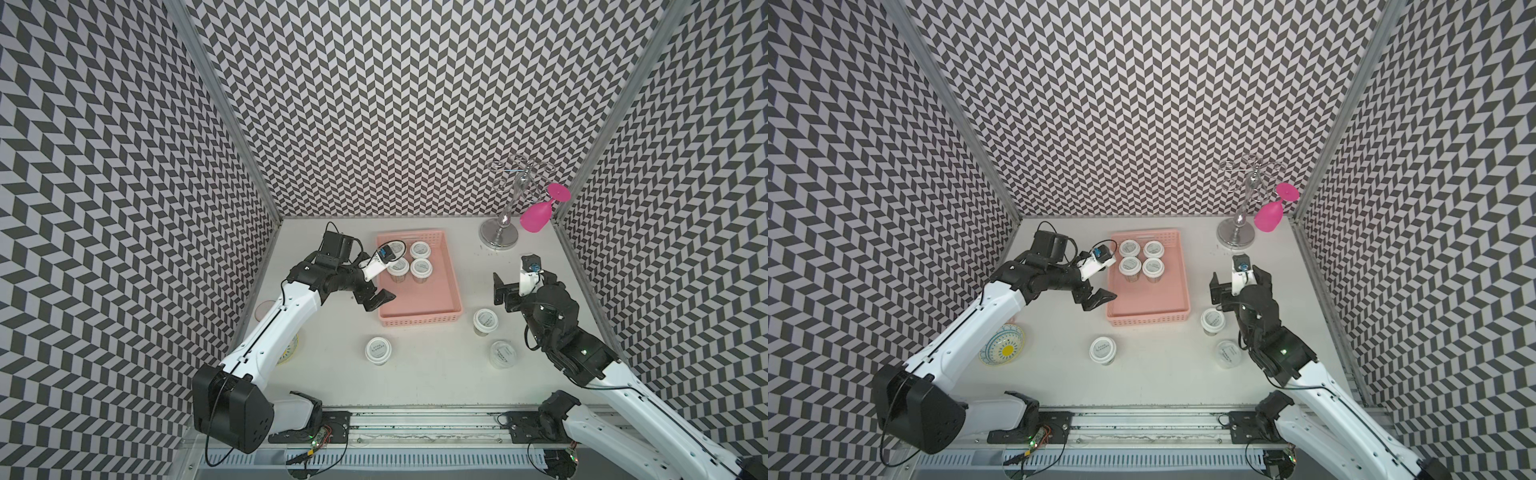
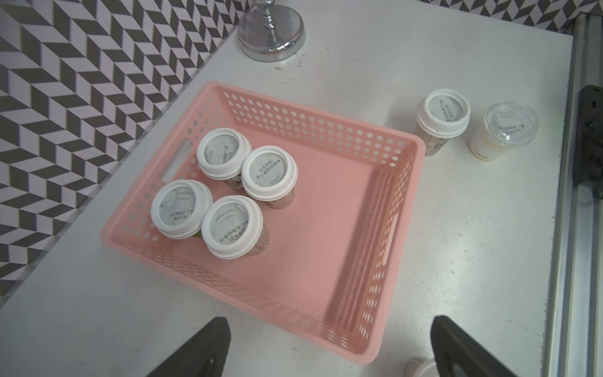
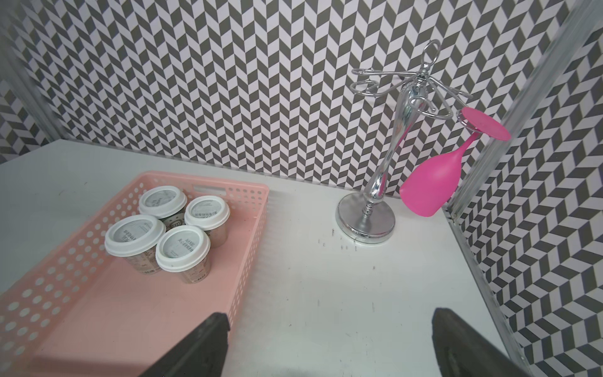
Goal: Put the yogurt in the basket
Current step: Pick up the yogurt from the center of the board.
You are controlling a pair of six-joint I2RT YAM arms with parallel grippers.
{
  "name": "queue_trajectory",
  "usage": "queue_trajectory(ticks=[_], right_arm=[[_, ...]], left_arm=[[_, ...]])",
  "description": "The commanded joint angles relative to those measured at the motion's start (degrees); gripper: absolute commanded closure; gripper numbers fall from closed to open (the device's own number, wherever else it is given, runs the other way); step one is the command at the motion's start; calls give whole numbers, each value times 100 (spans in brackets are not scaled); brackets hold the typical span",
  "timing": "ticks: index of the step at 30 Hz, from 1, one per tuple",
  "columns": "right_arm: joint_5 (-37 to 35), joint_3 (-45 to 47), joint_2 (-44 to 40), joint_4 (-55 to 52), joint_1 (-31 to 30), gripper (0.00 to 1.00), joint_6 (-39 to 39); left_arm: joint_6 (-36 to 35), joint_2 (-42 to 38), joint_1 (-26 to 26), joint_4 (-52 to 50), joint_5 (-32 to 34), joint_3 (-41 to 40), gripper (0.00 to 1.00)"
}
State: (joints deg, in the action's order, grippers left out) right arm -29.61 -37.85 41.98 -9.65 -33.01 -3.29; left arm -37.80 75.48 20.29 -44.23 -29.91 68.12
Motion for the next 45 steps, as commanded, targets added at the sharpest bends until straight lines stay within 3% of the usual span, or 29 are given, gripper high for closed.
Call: queue_trajectory(ticks=[1,23,30,45], right_arm=[[-390,124,-188,793,-65,0,-148],[-845,552,-428,1389,-83,0,-333],[-855,583,-401,1449,-82,0,-350],[-883,609,-384,1479,-83,0,-357]], left_arm=[[-432,-71,148,-657,23,-97,0],[-938,193,1245,-1945,651,-638,0],[-886,194,1398,-1693,1279,-1022,0],[-966,208,1695,-1038,1828,-1450,0]])
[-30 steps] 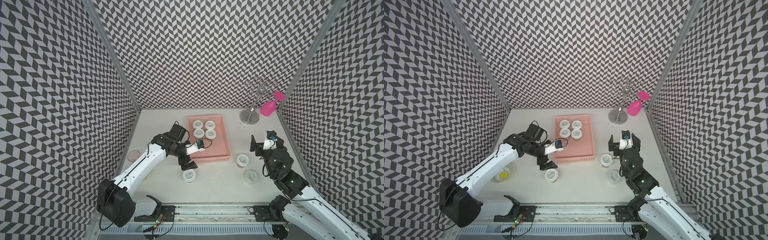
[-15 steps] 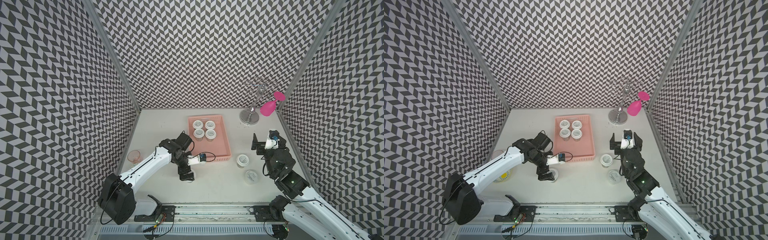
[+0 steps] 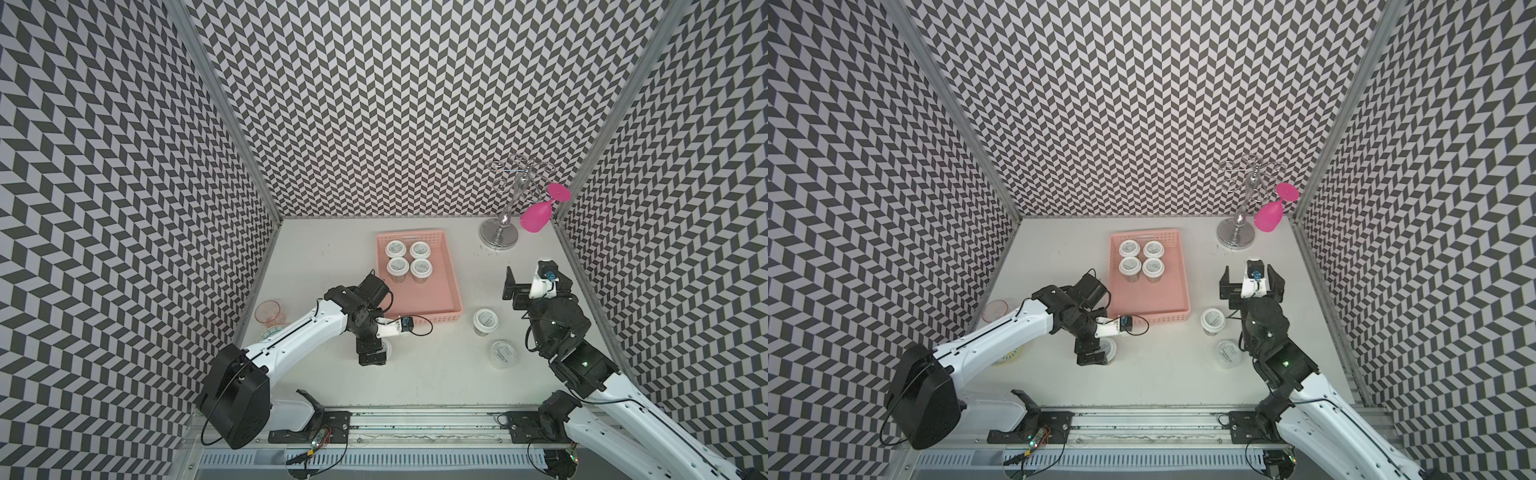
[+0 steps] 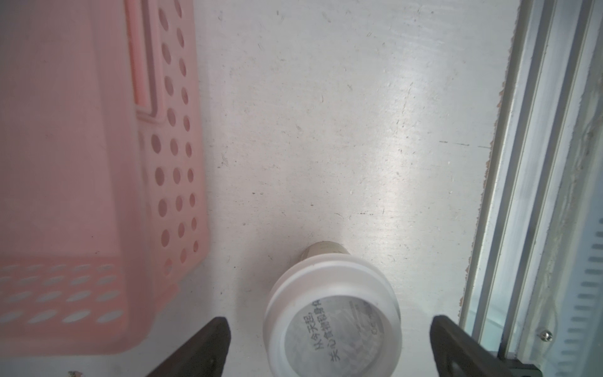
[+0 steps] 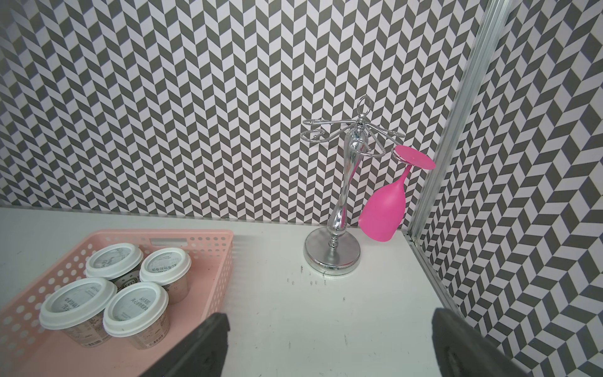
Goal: Put the yogurt in the basket
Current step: Pick up the yogurt from the center of the board.
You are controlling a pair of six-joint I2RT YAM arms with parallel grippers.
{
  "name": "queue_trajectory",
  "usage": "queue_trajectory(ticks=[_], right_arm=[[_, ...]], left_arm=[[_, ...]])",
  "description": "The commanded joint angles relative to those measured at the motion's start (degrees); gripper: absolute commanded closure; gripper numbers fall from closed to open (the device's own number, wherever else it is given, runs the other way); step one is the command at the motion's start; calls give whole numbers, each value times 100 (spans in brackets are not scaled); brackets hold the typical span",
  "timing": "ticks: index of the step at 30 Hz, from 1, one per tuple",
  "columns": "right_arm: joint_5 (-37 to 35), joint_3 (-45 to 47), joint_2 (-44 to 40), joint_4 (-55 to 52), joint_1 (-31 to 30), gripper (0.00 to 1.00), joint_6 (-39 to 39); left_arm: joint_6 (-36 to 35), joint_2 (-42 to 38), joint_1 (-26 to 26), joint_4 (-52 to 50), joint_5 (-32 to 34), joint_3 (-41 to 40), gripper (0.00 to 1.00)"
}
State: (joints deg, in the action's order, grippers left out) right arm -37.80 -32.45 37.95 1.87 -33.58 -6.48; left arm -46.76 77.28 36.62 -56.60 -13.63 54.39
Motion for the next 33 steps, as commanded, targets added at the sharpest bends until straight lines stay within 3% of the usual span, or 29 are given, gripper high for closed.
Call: queue_trajectory(ticks=[1,21,33], right_arm=[[-17,56,57,300,-34,0,-20],[-57,50,34,260,-26,0,-19],[-34,52,70,255,-30,1,-19]], left_arm=[[-85,31,71,215,214,-99,0],[-219,53,186,349,308,-354,6],[-146,147,223,339,387,-370,18]])
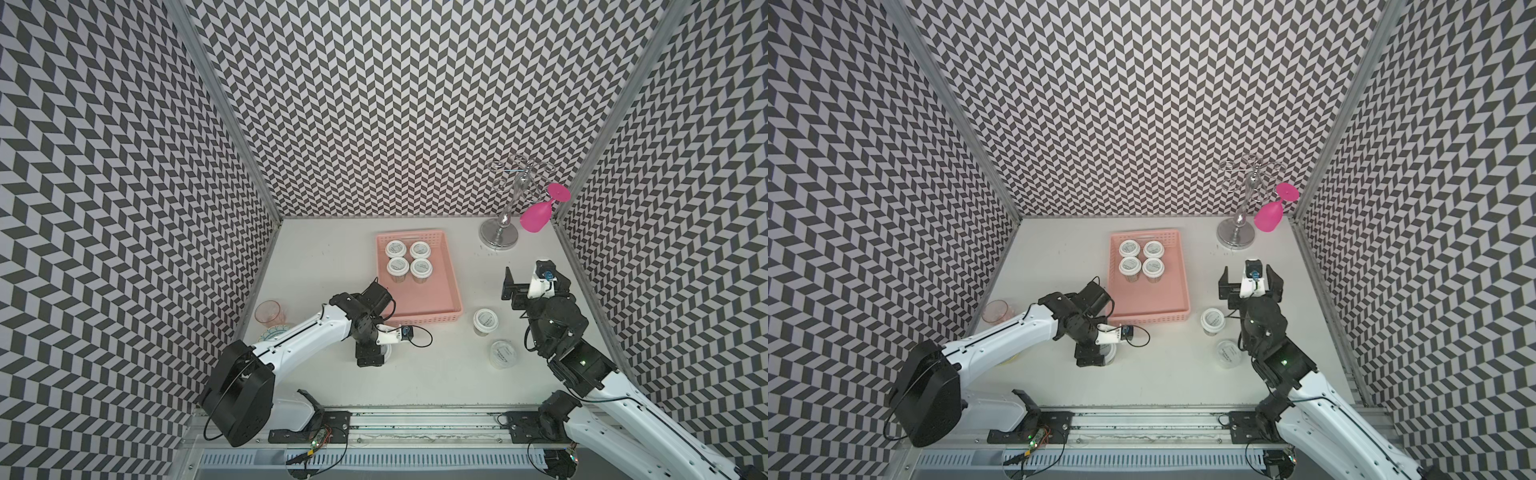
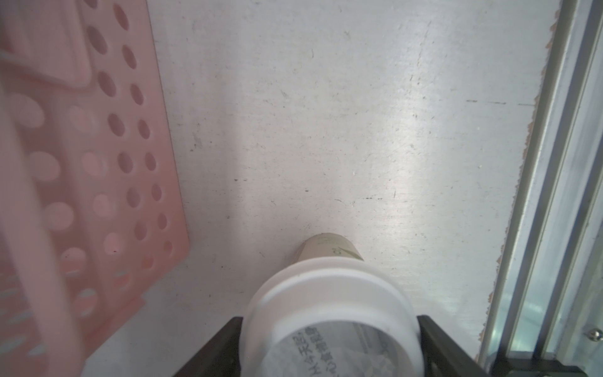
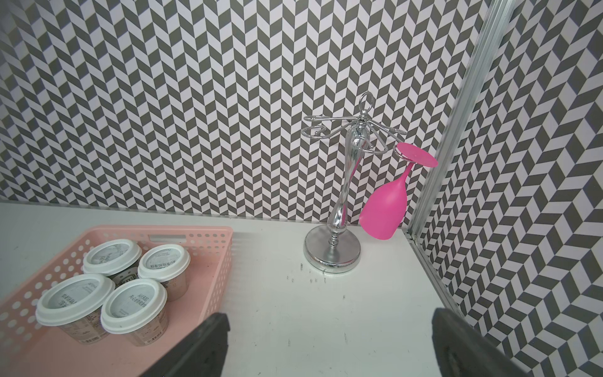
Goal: Put the yogurt in the basket
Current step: Pick up the yogurt from the center of the board.
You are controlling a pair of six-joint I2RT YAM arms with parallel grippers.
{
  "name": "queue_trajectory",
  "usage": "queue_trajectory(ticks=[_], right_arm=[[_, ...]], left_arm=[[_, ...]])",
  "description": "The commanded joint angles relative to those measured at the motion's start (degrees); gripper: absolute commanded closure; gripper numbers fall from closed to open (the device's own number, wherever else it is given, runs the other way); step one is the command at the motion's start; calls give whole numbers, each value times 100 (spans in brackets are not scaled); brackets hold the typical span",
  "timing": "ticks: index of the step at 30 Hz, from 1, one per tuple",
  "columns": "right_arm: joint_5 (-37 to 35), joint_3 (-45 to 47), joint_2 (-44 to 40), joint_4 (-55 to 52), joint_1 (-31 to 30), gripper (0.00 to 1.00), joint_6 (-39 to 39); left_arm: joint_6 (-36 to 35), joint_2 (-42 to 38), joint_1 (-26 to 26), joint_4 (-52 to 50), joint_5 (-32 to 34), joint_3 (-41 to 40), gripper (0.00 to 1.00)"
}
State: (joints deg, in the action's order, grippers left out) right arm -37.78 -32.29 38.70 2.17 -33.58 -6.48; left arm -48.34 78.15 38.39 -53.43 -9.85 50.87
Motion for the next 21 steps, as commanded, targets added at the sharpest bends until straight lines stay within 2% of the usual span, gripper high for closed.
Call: queue_trajectory(ticks=[1,14,21], right_arm=[[-20,28,6,201,-28,0,-12],[-68,42,-18,225,-31,0,-22],[-67,43,-25,222,-27,0,-31]], left_arm=[[8,55,46,25,3,-22,18],[66,25,46,-45,-96,244,23],[169,37,79,-244,-269,654,24]])
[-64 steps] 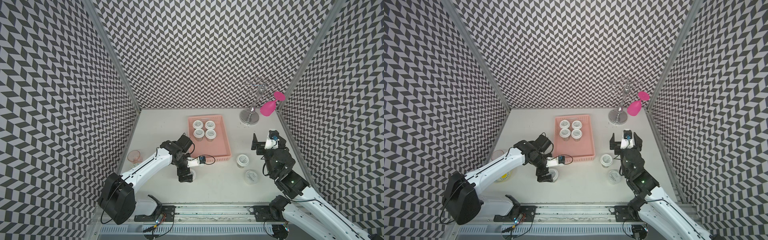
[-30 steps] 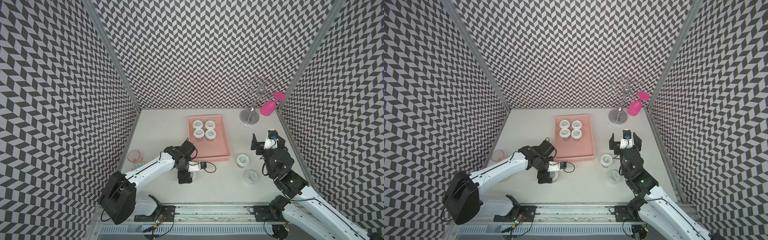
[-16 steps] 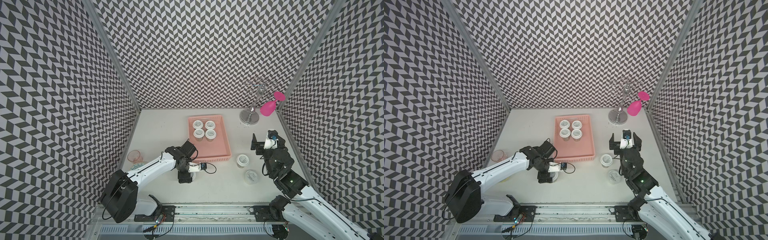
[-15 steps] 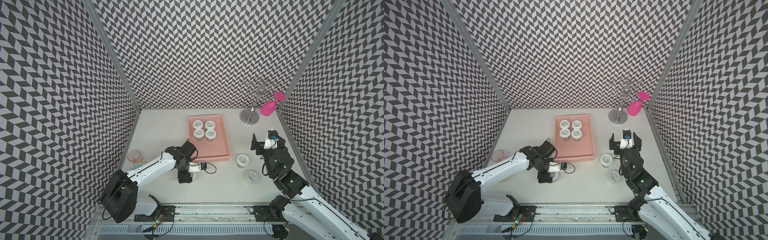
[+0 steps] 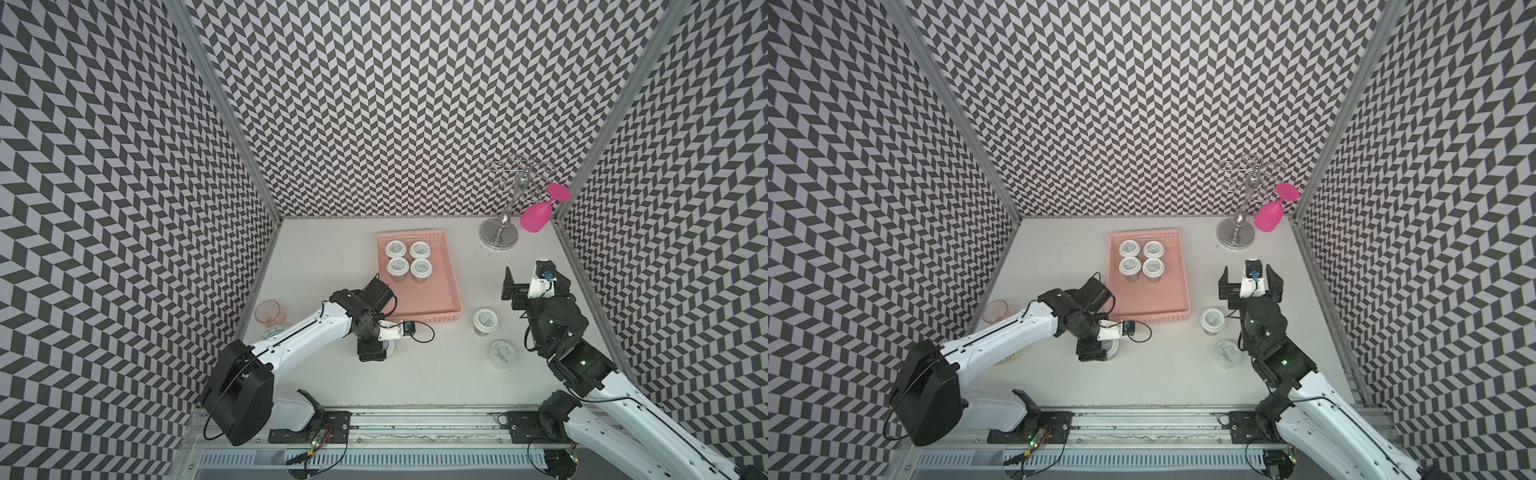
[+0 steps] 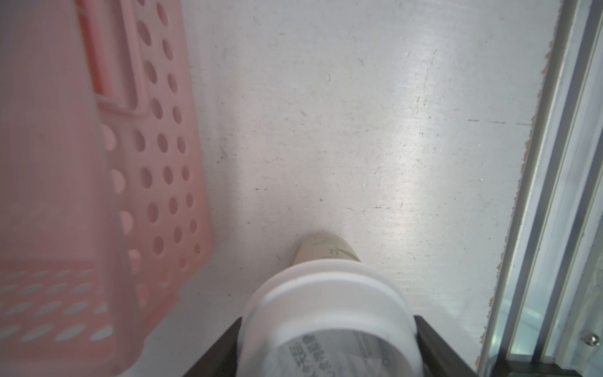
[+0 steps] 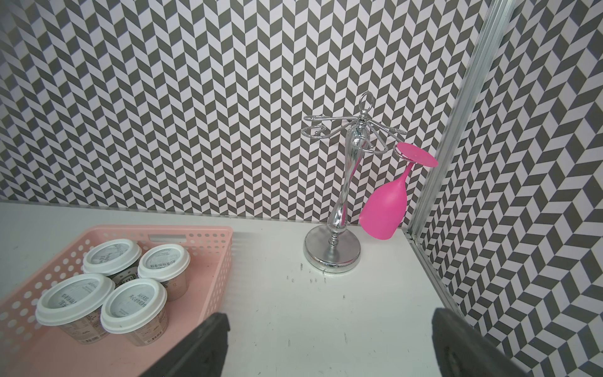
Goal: Put the yogurt in the basket
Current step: Pick up the yogurt from the center of the board, then place the yogurt in the basket.
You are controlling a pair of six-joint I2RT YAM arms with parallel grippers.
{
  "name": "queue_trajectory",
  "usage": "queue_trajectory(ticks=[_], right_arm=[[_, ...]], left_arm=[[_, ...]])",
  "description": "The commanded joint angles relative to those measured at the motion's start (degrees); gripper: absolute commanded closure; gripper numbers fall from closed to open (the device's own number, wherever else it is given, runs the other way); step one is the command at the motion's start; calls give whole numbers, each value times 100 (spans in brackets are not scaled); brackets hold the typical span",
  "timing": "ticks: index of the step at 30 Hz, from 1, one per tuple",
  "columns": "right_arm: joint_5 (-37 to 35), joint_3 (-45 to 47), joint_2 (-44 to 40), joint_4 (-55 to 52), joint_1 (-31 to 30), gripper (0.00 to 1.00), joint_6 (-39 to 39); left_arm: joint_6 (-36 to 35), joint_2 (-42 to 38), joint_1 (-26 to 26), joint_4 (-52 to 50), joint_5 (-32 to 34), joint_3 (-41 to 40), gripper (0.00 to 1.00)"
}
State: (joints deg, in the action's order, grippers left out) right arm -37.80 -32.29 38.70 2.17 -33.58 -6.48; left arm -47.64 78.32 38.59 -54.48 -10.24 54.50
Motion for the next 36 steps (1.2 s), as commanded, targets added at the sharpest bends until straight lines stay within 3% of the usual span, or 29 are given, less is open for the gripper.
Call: queue_trajectory(ticks=[1,12,23,36], right_arm=[[-62,39,-14,222,-28,1,-27],[-52,36,-16,224,-30,0,-28],[-70,41,-36,218,-26,0,-15],[43,1,37,162,-28,1,42]], left_arm=[[135,28,81,-199,-294,395,24],[420,115,229,-594,-1066,1754,24],[667,450,116,-27,-531,2275,24],[594,1149,-670,564,-355,2663,24]])
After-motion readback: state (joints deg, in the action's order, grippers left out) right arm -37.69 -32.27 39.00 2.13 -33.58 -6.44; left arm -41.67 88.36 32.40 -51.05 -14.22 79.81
